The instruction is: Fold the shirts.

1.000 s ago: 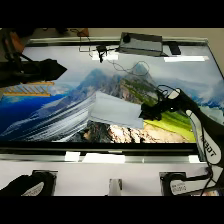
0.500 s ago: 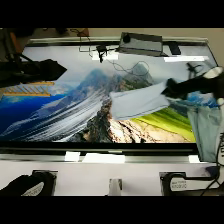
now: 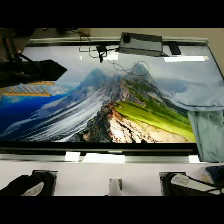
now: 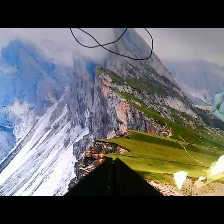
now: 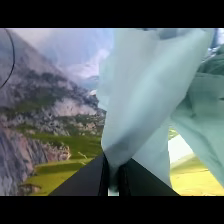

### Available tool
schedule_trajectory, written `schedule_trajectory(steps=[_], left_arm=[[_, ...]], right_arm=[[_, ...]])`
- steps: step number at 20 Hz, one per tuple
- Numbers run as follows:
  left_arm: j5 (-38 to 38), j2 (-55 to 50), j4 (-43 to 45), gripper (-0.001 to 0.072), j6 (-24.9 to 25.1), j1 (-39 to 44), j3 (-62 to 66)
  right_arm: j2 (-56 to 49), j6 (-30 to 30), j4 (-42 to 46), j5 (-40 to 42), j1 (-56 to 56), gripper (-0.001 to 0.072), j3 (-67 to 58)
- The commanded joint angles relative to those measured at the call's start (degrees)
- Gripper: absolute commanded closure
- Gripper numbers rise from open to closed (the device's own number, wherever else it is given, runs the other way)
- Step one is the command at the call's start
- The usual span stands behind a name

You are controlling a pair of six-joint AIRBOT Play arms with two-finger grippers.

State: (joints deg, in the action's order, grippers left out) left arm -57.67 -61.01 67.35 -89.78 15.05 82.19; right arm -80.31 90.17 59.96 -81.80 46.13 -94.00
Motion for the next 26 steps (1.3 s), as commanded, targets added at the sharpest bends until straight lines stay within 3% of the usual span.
schedule_trajectory(steps=[1, 6, 12, 15, 20, 22, 24, 25, 26], left_arm=[[0.0, 0.0, 0.0, 0.0678, 0.7, 0.0, 0.0], [0.0, 0.0, 0.0, 0.0678, 1.4, 0.0, 0.0], [0.2, 0.0, 0.0, 0.0678, 2.2, 0.0, 0.0], [0.2, 0.0, 0.0, 0.0678, 2.3, 0.0, 0.0], [0.2, 0.0, 0.0, 0.0678, 2.3, 0.0, 0.0], [0.2, 0.0, 0.0, 0.0678, 2.3, 0.0, 0.0], [0.2, 0.0, 0.0, 0.0678, 2.3, 0.0, 0.0], [0.2, 0.0, 0.0, 0.0678, 2.3, 0.0, 0.0], [0.2, 0.0, 0.0, 0.0678, 2.3, 0.0, 0.0]], right_arm=[[2.1, 1.8, 0.2, -1.4, 7.9, 0.0687, -1.0], [4.7, 5.0, 2.2, -2.6, 12.3, 0.0688, -1.0], [6.6, 5.8, 19.8, -13.8, 12.2, 0.0688, 5.6], [9.0, 5.2, 28.4, -11.7, 12.2, 0.0688, 15.9], [9.6, 4.8, 29.6, -3.3, 12.2, 0.0681, 26.3], [9.6, 3.8, 30.7, -2.3, 12.2, 0.0539, 27.4], [9.6, 3.2, 33.2, -2.1, 12.2, 0.0538, 27.4], [9.6, 3.0, 34.4, -2.1, 12.2, 0.0466, 27.2], [9.6, 2.0, 34.8, -1.8, 12.2, 0.0295, 26.5]])
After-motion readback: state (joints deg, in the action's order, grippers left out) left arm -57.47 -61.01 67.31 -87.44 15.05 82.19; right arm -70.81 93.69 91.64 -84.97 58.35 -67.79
